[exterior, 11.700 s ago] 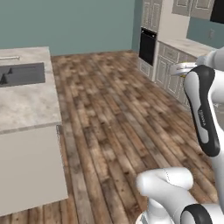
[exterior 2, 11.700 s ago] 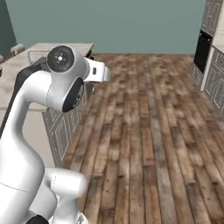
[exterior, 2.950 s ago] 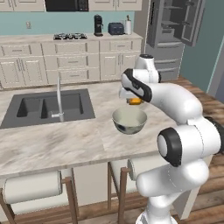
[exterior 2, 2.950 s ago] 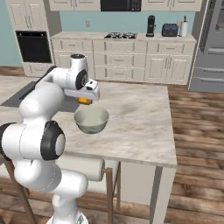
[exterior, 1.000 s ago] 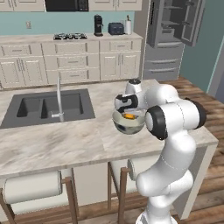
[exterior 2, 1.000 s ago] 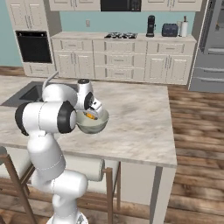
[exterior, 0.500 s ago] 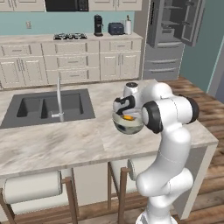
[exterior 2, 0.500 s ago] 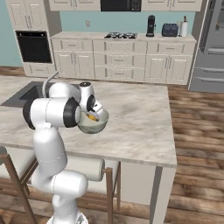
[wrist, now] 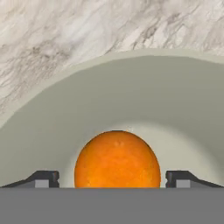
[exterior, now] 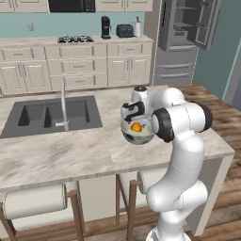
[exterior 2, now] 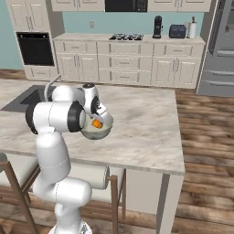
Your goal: Retrieve the orange and peach from the fridge and place them into the bowl on the dining table.
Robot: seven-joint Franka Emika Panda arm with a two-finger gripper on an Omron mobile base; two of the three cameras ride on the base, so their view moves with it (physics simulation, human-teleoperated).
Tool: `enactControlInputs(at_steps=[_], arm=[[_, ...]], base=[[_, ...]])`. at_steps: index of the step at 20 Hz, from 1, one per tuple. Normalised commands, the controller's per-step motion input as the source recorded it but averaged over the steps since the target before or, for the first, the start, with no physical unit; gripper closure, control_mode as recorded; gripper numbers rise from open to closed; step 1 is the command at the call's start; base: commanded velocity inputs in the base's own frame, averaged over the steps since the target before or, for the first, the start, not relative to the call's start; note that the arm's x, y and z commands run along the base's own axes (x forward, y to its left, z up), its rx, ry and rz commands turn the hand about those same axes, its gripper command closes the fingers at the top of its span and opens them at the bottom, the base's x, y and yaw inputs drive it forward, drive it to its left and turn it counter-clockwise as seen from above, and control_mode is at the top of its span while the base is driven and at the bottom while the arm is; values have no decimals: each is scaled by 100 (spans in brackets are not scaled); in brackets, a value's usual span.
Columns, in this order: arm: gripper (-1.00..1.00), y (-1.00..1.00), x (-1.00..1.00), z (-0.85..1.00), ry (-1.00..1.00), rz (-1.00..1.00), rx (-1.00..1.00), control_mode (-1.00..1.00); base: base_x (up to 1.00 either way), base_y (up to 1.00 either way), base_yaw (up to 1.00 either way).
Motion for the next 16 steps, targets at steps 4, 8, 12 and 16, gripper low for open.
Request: enactControlInputs(at_steps=[4, 8, 12, 16], arm=[[-100, 0, -37, 61, -7, -1, 0, -100], [-100, -3, -69, 82, -13, 0, 0, -100], [-100, -26, -98, 99, -20, 0, 0, -100], [-100, -55, -100, 100, -25, 0, 0, -100]], base=[[0, 0, 0], [0, 0, 0], [0, 0, 0], [0, 0, 0]])
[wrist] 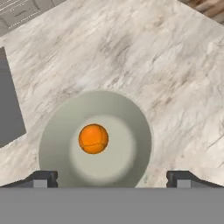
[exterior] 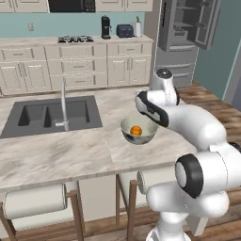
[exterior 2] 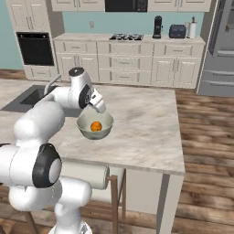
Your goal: Retrieve the orange and peach from the fridge and place them into the bowl on the dining table.
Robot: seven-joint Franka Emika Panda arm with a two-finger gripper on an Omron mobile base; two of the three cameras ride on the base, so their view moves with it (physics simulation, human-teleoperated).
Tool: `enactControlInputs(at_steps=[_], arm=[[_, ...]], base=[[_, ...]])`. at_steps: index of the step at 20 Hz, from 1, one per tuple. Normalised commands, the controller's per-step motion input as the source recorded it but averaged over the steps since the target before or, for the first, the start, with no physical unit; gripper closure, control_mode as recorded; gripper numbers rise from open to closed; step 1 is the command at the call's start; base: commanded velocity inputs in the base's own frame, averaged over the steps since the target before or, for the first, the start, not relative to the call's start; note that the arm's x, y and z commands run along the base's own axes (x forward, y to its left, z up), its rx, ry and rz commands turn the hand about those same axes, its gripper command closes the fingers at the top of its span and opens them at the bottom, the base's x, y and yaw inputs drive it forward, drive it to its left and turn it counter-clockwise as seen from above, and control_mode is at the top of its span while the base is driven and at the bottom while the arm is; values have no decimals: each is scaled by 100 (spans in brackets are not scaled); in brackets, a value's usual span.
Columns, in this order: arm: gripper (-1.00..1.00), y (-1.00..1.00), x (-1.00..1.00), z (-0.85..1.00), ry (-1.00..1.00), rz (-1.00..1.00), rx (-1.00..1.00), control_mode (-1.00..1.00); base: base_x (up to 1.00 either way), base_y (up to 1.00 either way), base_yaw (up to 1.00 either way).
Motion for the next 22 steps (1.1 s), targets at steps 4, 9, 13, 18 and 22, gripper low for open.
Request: enactControlInputs(at_steps=[4, 9, 13, 18, 22], arm=[[-100, -65, -100, 100, -26, 4, 0, -100], [-100, -31, -100, 98, -19, 11, 0, -100], [-100, 0, -100, 85, -3, 16, 0, -100], [-100, 0, -100, 52, 0, 19, -1, -100], [-100, 6, -92, 4, 5, 15, -4, -100]], base=[[0, 0, 0], [0, 0, 0], [0, 0, 0], [0, 0, 0], [0, 0, 0]])
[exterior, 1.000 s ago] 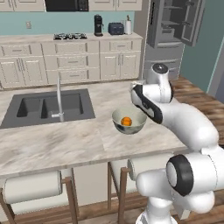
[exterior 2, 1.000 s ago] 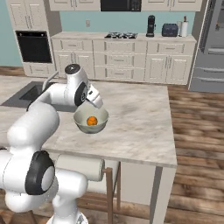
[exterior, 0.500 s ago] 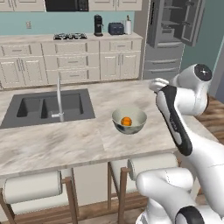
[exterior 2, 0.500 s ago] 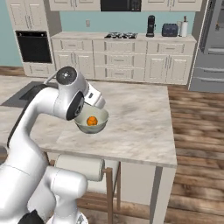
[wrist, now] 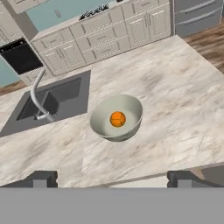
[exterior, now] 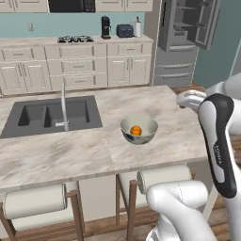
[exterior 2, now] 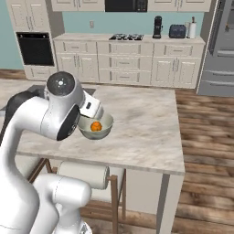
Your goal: Retrieve the orange and peach from the fridge and place them into the bowl on the dining table.
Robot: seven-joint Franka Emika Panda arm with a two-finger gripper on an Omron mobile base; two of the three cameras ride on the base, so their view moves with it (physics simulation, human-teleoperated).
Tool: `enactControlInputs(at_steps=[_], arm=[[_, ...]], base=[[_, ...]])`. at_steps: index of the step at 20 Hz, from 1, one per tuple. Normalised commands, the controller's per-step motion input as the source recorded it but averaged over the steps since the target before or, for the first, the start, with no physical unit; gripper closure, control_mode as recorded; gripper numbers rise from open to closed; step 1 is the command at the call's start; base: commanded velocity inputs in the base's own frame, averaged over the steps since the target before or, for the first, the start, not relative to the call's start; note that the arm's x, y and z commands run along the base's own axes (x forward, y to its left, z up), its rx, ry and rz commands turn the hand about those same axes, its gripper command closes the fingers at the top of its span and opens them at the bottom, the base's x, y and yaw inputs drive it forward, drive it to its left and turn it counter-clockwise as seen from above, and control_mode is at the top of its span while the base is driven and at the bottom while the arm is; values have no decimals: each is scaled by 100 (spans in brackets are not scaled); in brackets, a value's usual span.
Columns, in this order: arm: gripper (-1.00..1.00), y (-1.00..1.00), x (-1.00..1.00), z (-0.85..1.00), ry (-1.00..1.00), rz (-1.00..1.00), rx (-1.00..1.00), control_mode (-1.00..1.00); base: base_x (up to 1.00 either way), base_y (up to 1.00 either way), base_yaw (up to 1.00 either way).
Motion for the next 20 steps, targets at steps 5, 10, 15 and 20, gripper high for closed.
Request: enactControlInputs(at_steps=[5, 10, 15, 20], arm=[[-100, 3, -85, 3, 7, 5, -6, -100], [-100, 0, -79, 0, 8, 0, -6, -100], [-100, 4, -65, -1, 9, 0, -9, -100], [-100, 0, 0, 0, 0, 0, 0, 100]], base=[[0, 0, 0], [0, 0, 0], [0, 0, 0], [-52, -22, -1]])
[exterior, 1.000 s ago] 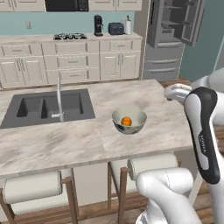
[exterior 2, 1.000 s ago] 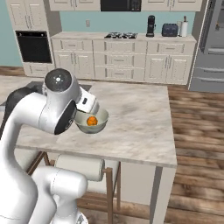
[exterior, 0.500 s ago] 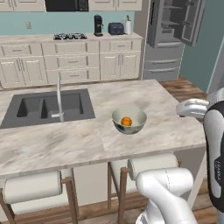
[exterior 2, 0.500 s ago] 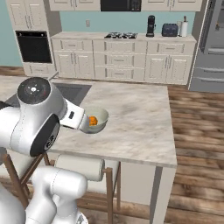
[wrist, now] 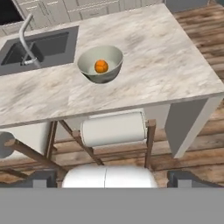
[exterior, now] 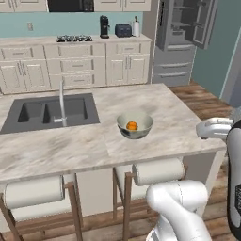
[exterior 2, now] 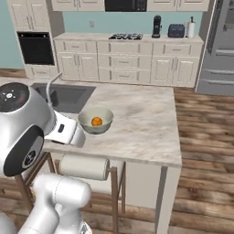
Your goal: Retrieve the orange and peach from the fridge and place them into the bowl on the dining table.
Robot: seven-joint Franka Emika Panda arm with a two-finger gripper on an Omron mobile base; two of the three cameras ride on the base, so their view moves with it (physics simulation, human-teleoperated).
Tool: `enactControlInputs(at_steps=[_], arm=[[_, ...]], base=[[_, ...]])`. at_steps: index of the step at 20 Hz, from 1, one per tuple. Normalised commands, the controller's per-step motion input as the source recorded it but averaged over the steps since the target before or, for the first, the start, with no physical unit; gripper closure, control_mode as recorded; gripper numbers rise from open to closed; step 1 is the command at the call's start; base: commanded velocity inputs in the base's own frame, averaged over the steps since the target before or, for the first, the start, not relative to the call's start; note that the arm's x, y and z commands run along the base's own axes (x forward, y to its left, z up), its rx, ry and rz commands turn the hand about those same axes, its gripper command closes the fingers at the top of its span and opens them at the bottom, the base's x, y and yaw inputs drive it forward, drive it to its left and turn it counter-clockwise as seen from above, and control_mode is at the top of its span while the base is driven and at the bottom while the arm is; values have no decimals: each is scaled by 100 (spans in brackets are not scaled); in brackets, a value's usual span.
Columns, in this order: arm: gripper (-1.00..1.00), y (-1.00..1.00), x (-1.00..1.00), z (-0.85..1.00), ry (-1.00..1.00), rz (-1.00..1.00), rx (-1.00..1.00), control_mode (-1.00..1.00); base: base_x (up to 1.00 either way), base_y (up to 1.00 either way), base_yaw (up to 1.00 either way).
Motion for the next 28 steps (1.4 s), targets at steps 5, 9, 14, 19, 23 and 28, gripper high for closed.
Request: enactControlInputs(at_steps=[5, 9, 14, 19, 23, 28], arm=[[-100, 0, 0, 0, 0, 0, 0, 100], [-100, 0, 0, 0, 0, 0, 0, 100], [-100, 0, 0, 0, 0, 0, 0, 100], [-100, 0, 0, 0, 0, 0, 0, 100], [-100, 0, 0, 0, 0, 0, 0, 100], [-100, 0, 0, 0, 0, 0, 0, 100]], base=[[-20, -94, -15], [-4, -100, -15], [7, -100, -14], [32, -100, -12], [51, -100, -10], [93, -99, -5]])
